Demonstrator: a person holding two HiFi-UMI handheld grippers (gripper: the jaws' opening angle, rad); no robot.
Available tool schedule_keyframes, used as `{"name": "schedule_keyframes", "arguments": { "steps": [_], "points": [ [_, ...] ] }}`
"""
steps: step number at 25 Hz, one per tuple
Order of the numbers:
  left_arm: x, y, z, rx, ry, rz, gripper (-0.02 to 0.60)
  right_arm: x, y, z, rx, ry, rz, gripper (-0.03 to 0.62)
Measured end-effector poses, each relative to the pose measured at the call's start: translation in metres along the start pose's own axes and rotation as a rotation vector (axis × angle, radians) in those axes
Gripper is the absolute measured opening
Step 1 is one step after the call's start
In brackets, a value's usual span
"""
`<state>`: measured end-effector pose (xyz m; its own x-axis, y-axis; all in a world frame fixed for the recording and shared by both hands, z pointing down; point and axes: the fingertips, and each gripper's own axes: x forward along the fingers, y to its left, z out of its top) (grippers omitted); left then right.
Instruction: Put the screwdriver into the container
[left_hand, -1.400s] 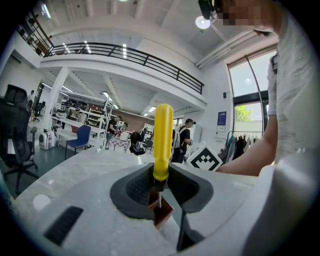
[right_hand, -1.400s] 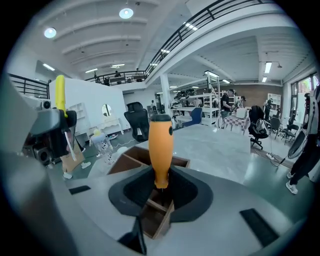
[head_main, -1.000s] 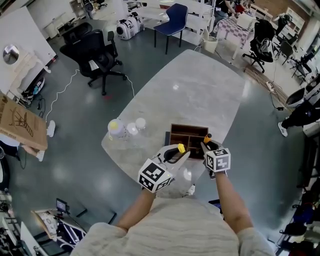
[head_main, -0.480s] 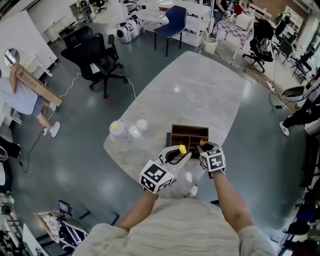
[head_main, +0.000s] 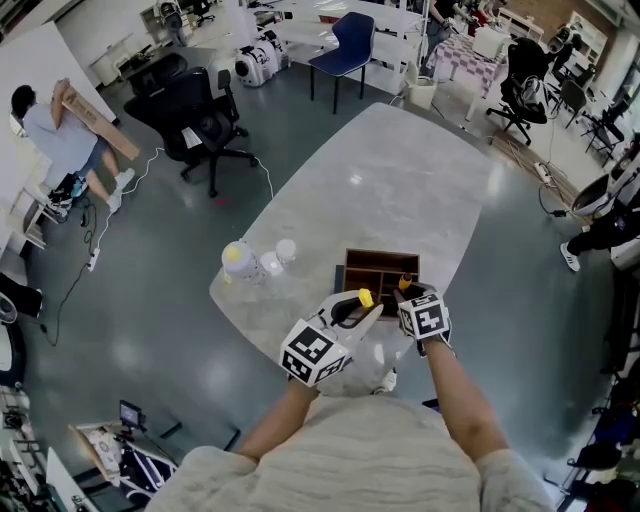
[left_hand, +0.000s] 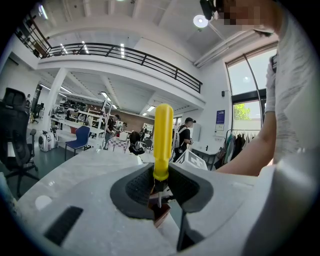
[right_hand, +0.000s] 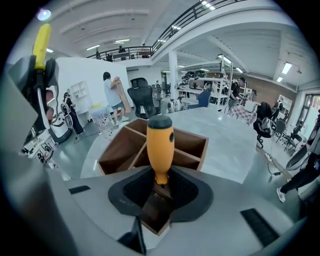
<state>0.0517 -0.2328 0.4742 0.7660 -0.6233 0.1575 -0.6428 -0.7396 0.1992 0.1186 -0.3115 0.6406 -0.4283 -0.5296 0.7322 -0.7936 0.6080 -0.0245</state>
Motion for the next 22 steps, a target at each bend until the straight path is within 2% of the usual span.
{"name": "schedule_keyframes", "arguments": {
  "steps": [11,22],
  "points": [
    [0.004,-0.005,-0.009,0.009,0.005,-0.008,0.091,-0.016,-0.001,-0.001,0.079,-0.081,0.032,0.114],
    [0.013,-0.008,-0.009,0.013,0.015,-0.028,0.091,-0.049,-0.004,0.020,0.144,-0.197,0.049,0.115]
  ]
}}
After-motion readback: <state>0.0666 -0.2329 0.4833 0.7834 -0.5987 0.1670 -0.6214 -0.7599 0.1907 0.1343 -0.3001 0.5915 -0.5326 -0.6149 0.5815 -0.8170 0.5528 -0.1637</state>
